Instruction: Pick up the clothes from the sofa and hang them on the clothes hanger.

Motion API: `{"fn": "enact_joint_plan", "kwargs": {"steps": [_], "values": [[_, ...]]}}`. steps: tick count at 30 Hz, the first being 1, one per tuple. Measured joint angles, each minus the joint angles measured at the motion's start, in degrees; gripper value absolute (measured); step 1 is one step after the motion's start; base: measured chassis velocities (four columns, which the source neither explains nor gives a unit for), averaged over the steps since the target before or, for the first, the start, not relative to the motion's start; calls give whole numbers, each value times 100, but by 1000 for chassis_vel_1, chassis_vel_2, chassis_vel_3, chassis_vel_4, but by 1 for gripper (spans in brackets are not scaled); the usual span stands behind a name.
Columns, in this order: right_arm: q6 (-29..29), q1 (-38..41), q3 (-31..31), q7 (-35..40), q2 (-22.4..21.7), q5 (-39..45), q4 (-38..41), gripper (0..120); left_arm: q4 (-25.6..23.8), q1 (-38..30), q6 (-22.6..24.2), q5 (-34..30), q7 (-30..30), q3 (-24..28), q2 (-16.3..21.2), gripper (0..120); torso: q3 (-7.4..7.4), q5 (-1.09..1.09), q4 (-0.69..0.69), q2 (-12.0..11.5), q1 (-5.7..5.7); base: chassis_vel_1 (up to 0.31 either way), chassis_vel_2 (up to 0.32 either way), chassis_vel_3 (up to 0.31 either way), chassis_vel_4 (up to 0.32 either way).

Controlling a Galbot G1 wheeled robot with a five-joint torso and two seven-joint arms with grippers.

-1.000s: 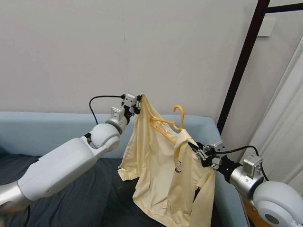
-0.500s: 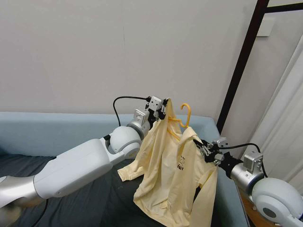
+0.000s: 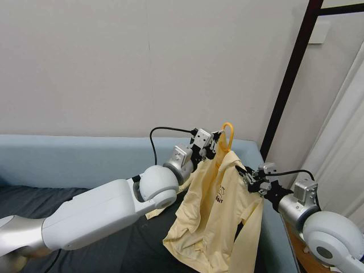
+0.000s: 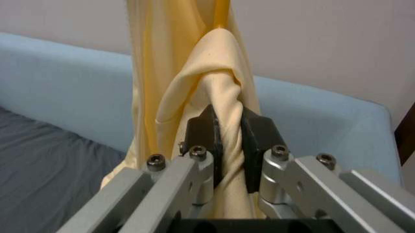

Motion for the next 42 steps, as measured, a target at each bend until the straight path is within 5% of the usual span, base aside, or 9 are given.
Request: {"fn": "enact_joint_plan", "kwargs": {"steps": [14,25,26,34,37,38,40,42], "values": [[89,-27,137,-11,-19,144,321,8,-373,1189,-152,745,241,-392,786,0,0,-1,1,0,0,0,0,0,0],[197,-61,217,-175,-131,-73,412,8,-425,2264,-283,1321,301,-876,968,32,0,0,-1,0,0,0,0,0,0],[196,-64,248,-167,-181,-73,412,8,-418,2522,-406,1417,308,-1014,1013,43,0,-1,-1,0,0,0,0,0,0],[21,-52,389,155,-303,70,434,8,-438,3965,-1182,1703,369,-2111,1080,69,0,-1,-1,0,0,0,0,0,0],[-237,-53,846,386,-379,488,575,8,-499,5456,-1690,2160,537,-3465,960,87,0,2,0,0,0,0,0,0,0],[-237,-53,846,386,-379,488,575,8,-499,5456,-1690,2160,537,-3465,960,87,0,2,0,0,0,0,0,0,0],[-534,-106,1517,587,-491,1004,807,8,-527,6737,-2080,2641,613,-4206,655,94,0,-2,3,0,-1,0,0,0,0],[-766,-129,1961,783,-602,1451,964,8,-449,7324,-2409,2946,621,-4472,285,99,-1,1,0,0,-1,0,0,0,0]]}}
